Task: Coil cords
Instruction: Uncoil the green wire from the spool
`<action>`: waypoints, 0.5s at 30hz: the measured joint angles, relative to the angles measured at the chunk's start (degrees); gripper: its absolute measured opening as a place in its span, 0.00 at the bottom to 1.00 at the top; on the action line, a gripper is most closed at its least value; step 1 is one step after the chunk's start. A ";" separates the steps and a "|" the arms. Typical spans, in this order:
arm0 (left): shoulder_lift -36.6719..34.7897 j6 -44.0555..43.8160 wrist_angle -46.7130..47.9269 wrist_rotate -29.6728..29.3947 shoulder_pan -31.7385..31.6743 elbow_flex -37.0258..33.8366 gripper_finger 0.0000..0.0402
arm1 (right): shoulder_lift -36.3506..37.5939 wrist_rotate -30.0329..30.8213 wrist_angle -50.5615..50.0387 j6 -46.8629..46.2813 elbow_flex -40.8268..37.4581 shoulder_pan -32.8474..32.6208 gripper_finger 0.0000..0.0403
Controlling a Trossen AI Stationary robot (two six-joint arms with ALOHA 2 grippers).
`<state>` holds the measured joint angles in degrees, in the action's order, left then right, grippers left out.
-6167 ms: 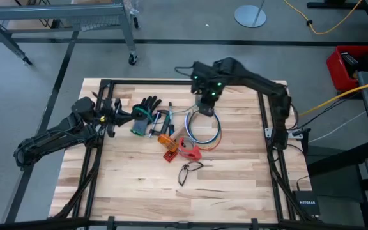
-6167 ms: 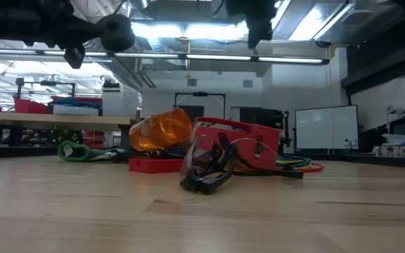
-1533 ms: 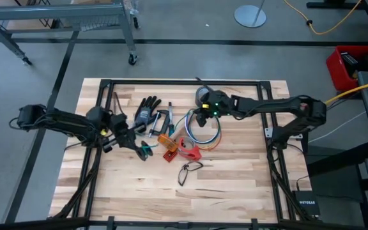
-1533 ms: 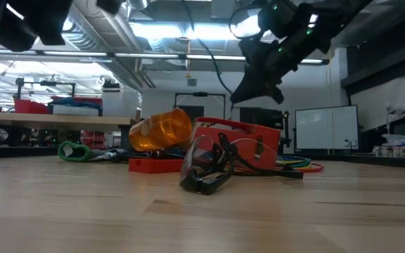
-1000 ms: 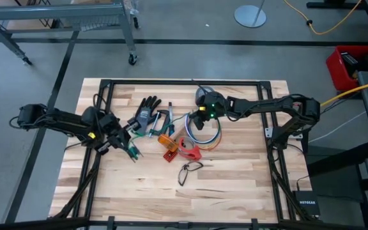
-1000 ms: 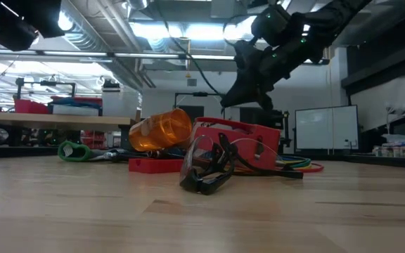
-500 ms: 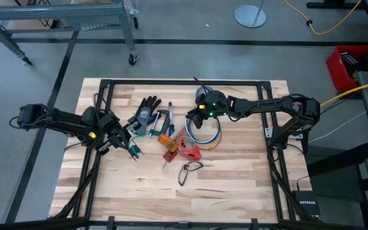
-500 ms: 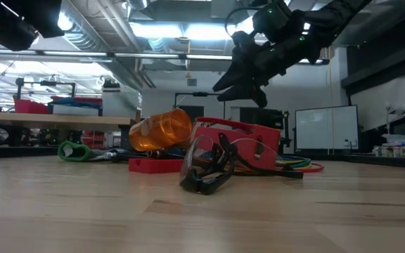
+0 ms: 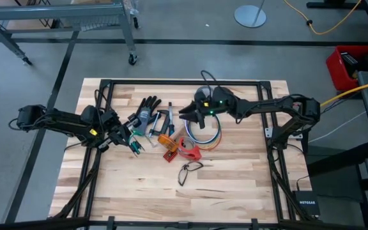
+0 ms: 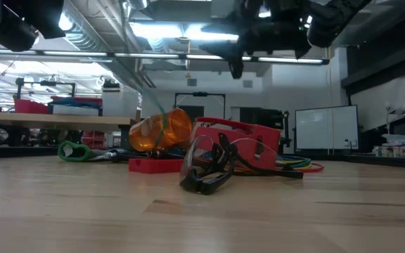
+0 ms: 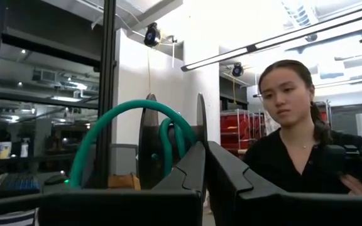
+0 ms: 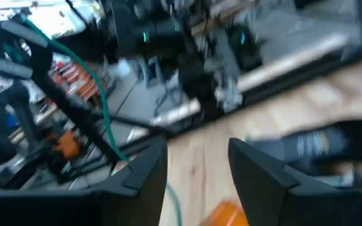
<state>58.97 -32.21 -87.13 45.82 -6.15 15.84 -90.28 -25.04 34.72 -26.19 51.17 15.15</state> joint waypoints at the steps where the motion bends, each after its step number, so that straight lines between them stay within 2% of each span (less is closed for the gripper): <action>1: 0.01 0.09 -0.01 0.03 0.00 0.00 0.00 | 0.00 1.62 0.24 1.01 0.49 -0.48 0.43; 5: 0.01 -0.24 0.06 0.11 0.15 0.00 0.00 | -0.13 6.59 -0.70 6.02 3.32 -2.70 0.43; 15: 0.36 0.98 2.45 0.55 0.17 0.02 0.00 | -4.02 13.01 -2.90 12.58 9.73 -6.64 0.43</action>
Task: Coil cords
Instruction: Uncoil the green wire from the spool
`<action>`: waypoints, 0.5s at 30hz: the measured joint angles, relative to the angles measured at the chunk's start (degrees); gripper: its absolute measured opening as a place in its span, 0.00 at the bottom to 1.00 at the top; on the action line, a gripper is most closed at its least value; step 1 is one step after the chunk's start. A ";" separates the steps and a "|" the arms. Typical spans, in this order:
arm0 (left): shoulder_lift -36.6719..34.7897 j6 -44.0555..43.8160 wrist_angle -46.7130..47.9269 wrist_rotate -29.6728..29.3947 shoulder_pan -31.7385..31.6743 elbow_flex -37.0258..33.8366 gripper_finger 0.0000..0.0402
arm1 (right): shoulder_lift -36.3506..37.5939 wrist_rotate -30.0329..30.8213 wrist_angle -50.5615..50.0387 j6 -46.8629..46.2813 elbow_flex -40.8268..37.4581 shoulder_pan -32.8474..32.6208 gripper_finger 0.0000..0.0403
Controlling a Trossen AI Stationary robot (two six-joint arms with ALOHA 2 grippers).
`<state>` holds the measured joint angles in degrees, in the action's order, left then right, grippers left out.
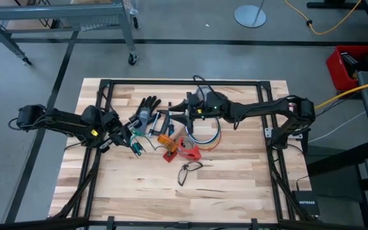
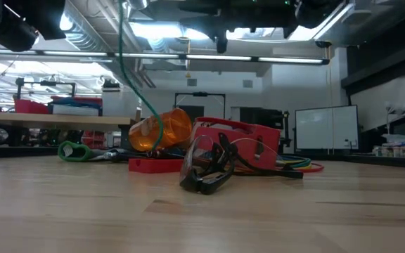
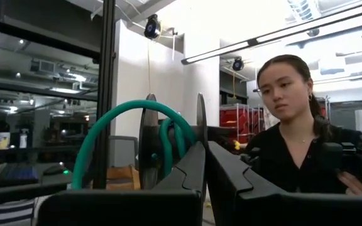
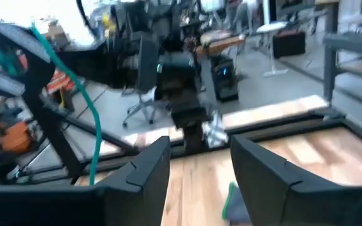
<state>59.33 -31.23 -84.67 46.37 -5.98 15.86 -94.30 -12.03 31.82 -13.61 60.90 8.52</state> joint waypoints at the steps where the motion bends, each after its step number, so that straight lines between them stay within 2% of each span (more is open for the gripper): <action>1: 0.09 0.24 0.29 -0.02 0.00 0.00 0.00 | -0.89 -0.33 0.06 0.01 0.82 -0.32 0.43; 15: 0.74 7.49 5.10 -2.35 -0.17 0.00 0.00 | -13.07 -1.18 0.25 0.46 12.85 -6.23 0.43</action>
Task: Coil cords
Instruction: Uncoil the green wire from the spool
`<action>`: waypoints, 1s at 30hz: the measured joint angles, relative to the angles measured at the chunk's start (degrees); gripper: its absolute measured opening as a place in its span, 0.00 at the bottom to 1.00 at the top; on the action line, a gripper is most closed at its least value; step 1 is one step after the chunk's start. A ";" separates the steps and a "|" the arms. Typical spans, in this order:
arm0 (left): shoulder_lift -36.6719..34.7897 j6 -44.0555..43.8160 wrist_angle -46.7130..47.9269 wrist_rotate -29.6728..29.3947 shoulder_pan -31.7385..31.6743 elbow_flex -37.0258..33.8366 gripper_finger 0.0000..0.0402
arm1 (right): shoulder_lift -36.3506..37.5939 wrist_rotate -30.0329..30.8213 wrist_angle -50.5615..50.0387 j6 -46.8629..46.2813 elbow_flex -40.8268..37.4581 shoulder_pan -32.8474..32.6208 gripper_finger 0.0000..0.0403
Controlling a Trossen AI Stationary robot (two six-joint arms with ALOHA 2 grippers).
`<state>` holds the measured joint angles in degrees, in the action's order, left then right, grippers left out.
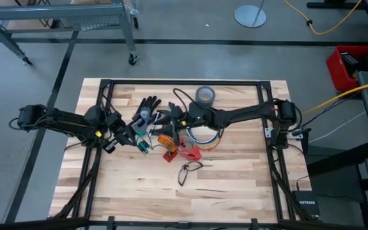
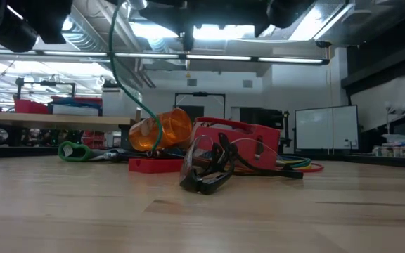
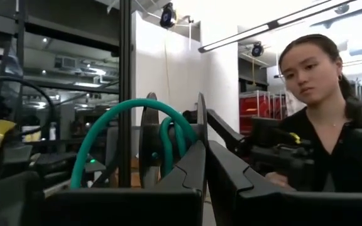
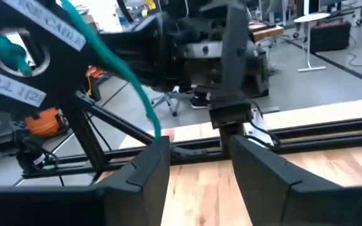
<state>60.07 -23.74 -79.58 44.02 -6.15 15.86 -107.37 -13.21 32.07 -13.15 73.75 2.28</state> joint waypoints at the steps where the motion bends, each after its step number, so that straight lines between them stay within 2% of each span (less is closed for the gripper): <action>1: 0.16 0.00 -0.06 -0.19 0.00 0.00 0.00 | -0.64 -0.26 -0.14 0.00 0.69 -0.26 0.43; 6: 0.23 0.38 0.83 -0.84 0.00 0.00 0.00 | -2.59 -1.82 -0.49 -0.01 3.08 -1.26 0.43; 19: 0.31 1.51 1.08 -1.11 0.00 0.00 0.00 | -2.60 -2.80 -0.93 -0.02 3.35 -3.12 0.43; 30: 0.31 2.14 1.03 -1.85 0.00 0.00 0.00 | -2.60 3.28 -0.66 -0.03 3.35 -3.17 0.43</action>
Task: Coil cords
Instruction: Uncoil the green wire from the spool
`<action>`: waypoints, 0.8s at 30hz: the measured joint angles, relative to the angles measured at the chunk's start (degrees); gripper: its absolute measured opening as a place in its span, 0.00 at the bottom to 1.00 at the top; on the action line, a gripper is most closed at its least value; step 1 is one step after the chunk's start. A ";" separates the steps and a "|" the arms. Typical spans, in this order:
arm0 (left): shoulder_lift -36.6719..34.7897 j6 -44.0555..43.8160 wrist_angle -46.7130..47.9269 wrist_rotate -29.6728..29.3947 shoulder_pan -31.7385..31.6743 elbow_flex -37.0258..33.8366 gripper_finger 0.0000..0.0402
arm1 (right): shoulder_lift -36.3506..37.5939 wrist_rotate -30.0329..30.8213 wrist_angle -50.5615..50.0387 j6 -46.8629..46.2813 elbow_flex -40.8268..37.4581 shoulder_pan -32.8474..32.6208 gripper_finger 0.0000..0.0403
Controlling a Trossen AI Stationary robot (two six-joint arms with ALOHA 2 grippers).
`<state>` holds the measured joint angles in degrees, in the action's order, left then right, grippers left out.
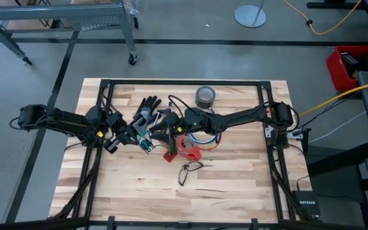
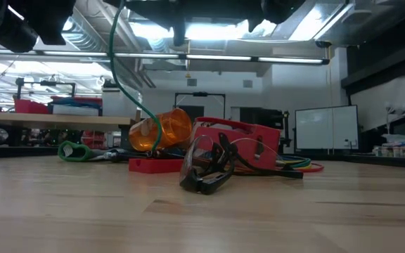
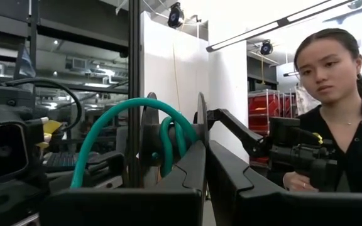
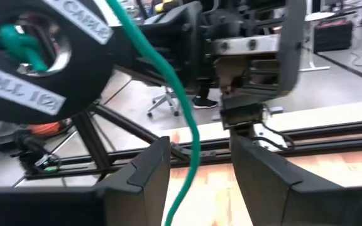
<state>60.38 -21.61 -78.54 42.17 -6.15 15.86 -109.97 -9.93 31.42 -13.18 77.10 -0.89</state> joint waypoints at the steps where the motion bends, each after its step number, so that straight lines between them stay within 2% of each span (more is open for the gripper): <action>1: 0.00 0.00 -0.04 -0.01 0.00 0.00 0.00 | 0.00 0.61 0.01 -0.05 0.00 -0.06 0.43; 17: 0.00 1.27 -0.05 -0.06 0.00 0.00 0.00 | -0.04 1.85 0.09 -2.07 0.00 -0.28 0.43; 24: 0.00 4.06 0.04 -0.56 0.00 0.00 0.00 | -2.85 1.85 1.65 -6.04 0.28 -0.28 0.43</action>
<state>60.38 -17.55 -78.50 41.60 -6.15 15.86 -112.82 -8.08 33.07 -19.22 77.38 -1.17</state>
